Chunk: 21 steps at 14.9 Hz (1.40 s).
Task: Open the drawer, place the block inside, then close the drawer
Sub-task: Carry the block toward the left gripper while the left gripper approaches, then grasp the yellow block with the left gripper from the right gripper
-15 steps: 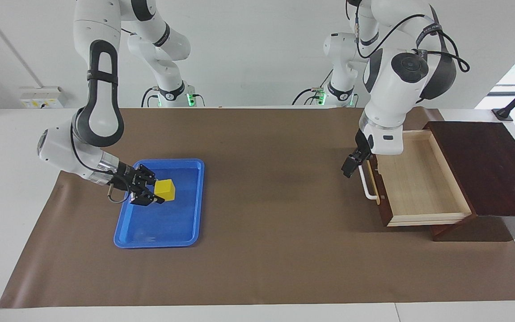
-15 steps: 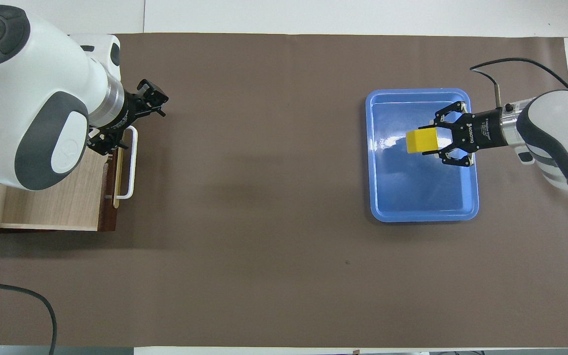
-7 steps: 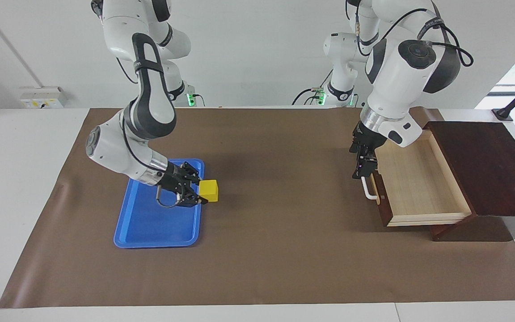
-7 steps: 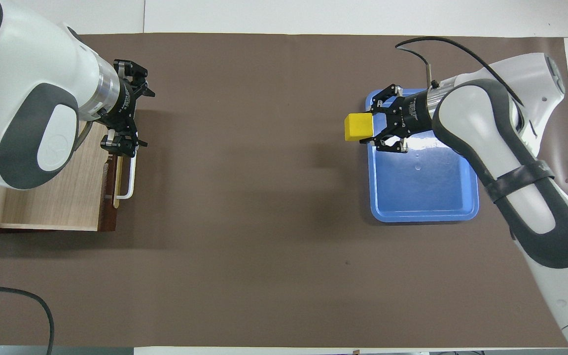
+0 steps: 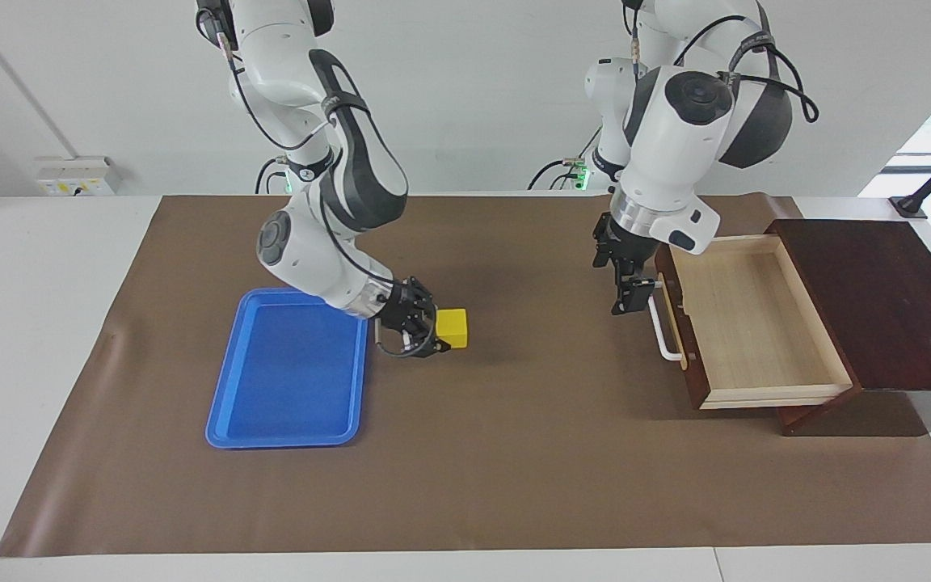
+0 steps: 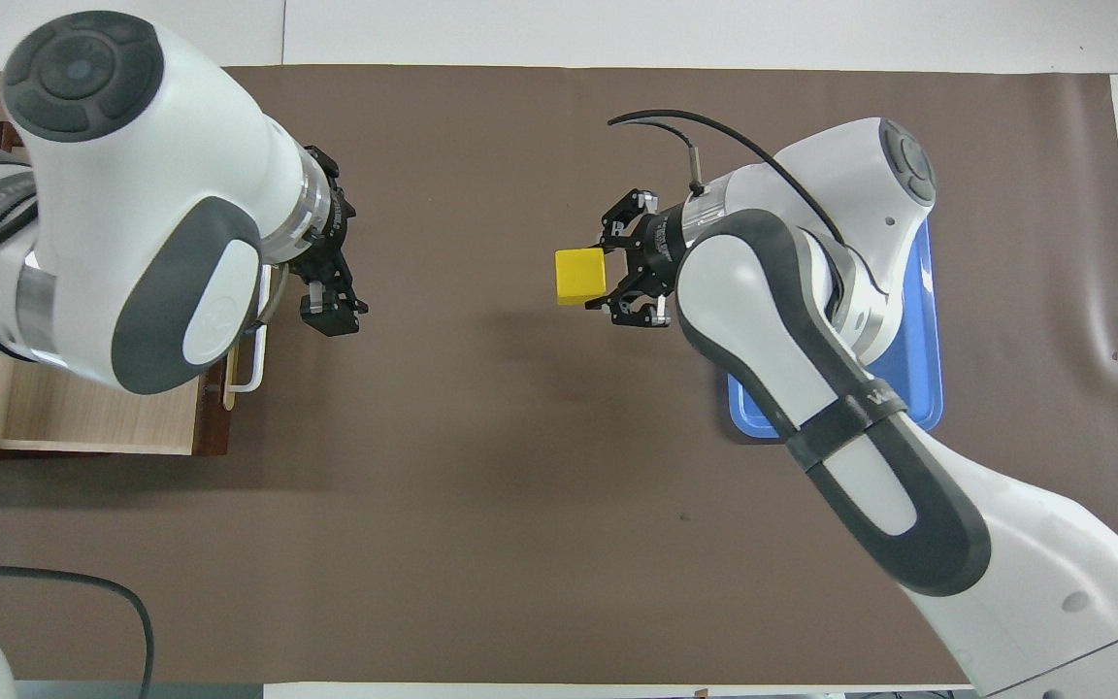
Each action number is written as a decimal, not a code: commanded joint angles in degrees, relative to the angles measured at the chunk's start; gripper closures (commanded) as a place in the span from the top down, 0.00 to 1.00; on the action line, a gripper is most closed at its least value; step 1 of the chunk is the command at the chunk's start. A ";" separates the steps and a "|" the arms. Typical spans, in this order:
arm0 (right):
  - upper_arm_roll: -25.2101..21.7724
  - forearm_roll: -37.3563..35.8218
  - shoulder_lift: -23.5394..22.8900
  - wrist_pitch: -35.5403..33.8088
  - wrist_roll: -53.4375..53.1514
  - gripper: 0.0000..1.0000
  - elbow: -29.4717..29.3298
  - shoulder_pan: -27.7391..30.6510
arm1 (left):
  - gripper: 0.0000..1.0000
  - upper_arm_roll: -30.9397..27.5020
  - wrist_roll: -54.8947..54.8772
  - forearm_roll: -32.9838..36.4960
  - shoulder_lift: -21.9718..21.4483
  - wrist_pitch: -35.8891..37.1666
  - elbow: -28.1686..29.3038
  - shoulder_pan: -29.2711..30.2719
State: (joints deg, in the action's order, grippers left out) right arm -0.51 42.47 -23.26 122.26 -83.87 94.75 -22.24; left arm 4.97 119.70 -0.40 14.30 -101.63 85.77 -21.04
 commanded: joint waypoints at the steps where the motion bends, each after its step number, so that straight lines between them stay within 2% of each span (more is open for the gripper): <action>1: -0.19 -1.43 -2.23 0.78 -1.82 0.00 -4.48 -2.46 | 1.00 -0.83 6.23 0.14 8.18 2.66 -11.03 -3.92; 3: -0.19 -1.34 -2.40 1.05 -1.74 0.00 -5.01 -4.12 | 1.00 -1.18 6.60 -0.22 13.97 6.68 -18.14 -6.19; 4: -0.19 -1.34 -2.40 1.05 -1.65 0.00 -5.01 -4.39 | 1.00 -1.27 6.60 0.13 15.92 7.75 -19.83 -7.69; 8: -0.11 -0.55 -2.40 2.18 -2.00 0.00 -5.01 -4.83 | 1.00 -1.19 6.87 0.75 15.76 7.76 -19.32 -8.32; 15: -0.11 -0.55 -2.40 2.37 -1.82 0.00 -4.84 -4.83 | 1.00 -1.10 7.04 0.84 14.18 6.45 -15.29 -9.72; 19: -0.11 -0.55 -2.40 2.54 -1.65 0.00 -4.49 -4.75 | 1.00 -1.10 7.04 0.93 10.67 1.36 -7.04 -11.04; 21: -0.11 -0.55 -2.40 2.54 -1.65 0.00 -4.49 -4.75 | 1.00 -1.10 8.44 0.93 9.96 0.03 -5.52 -10.96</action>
State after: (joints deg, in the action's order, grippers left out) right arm -0.56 42.08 -24.85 124.06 -85.00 91.34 -26.87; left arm 4.61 126.36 -0.38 27.85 -99.00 74.89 -31.38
